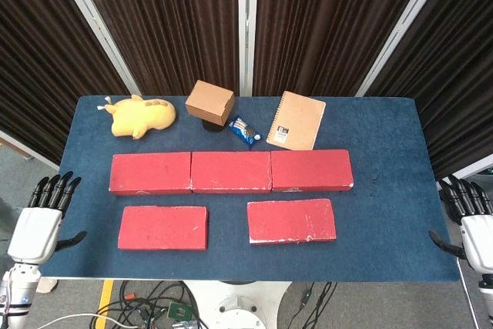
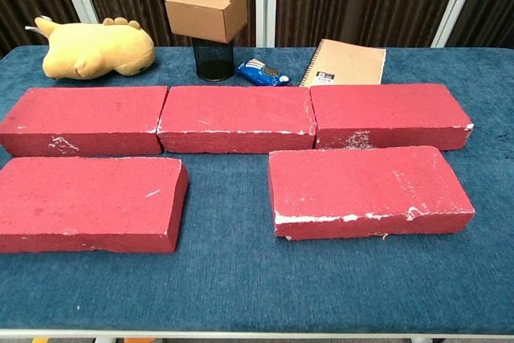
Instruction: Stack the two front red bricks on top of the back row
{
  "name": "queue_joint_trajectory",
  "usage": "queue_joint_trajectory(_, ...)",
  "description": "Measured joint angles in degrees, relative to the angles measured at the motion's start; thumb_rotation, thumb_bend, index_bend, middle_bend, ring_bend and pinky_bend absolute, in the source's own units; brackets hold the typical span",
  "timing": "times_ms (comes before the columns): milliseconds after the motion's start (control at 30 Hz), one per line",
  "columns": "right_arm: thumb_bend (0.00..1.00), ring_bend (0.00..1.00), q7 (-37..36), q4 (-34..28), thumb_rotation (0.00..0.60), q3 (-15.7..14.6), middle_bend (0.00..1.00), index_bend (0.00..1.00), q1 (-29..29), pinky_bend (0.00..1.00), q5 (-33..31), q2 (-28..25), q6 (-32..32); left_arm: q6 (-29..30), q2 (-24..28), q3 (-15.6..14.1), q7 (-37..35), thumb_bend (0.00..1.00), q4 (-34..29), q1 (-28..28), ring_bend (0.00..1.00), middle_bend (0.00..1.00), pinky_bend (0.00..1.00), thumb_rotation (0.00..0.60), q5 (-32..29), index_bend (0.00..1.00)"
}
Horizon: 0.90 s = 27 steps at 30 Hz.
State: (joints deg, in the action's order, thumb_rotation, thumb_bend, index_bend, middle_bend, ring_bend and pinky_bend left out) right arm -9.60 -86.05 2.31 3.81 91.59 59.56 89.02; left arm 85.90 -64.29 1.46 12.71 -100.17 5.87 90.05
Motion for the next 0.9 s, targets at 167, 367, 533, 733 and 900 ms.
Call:
queue_joint_trajectory(167, 0.11, 0.0, -0.1, 0.0, 0.6, -0.1, 0.0, 0.0, 0.1, 0.0, 0.2, 0.1, -0.2, -0.2, 0.1, -0.2, 0.3, 0.0, -0.4, 0.1, 0.0, 0.0, 0.0, 0.6, 0.2, 0.01)
queue_joint_trajectory(367, 0.11, 0.0, -0.3, 0.0, 0.6, 0.0, 0.0, 0.0, 0.1, 0.0, -0.1, 0.0, -0.1, -2.2, 0.4, -1.6, -1.2, 0.0, -1.5, 0.4, 0.0, 0.0, 0.0, 0.6, 0.7, 0.01)
queue_joint_trajectory(533, 0.11, 0.0, -0.5, -0.5, 0.6, 0.1, 0.0, 0.0, 0.1, 0.0, -0.3, -0.4, -0.3, -4.3, 0.1, -2.6, -1.9, 0.0, -2.4, 0.9, 0.0, 0.0, 0.0, 0.6, 0.9, 0.01)
queue_joint_trajectory(733, 0.11, 0.0, -0.7, -1.1, 0.6, 0.2, 0.0, 0.0, -0.1, 0.0, -0.1, -0.7, 0.2, -7.6, -1.3, -3.7, -0.8, 0.0, -3.5, 1.7, 0.0, 0.0, 0.0, 0.6, 0.1, 0.0)
queue_joint_trajectory(900, 0.11, 0.0, -1.0, -0.3, 0.6, 0.2, 0.0, 0.0, -0.4, 0.0, -0.2, -1.0, 0.7, -11.5, -3.6, -4.4, 0.8, 0.0, -4.2, 2.4, 0.0, 0.0, 0.0, 0.6, -2.8, 0.0)
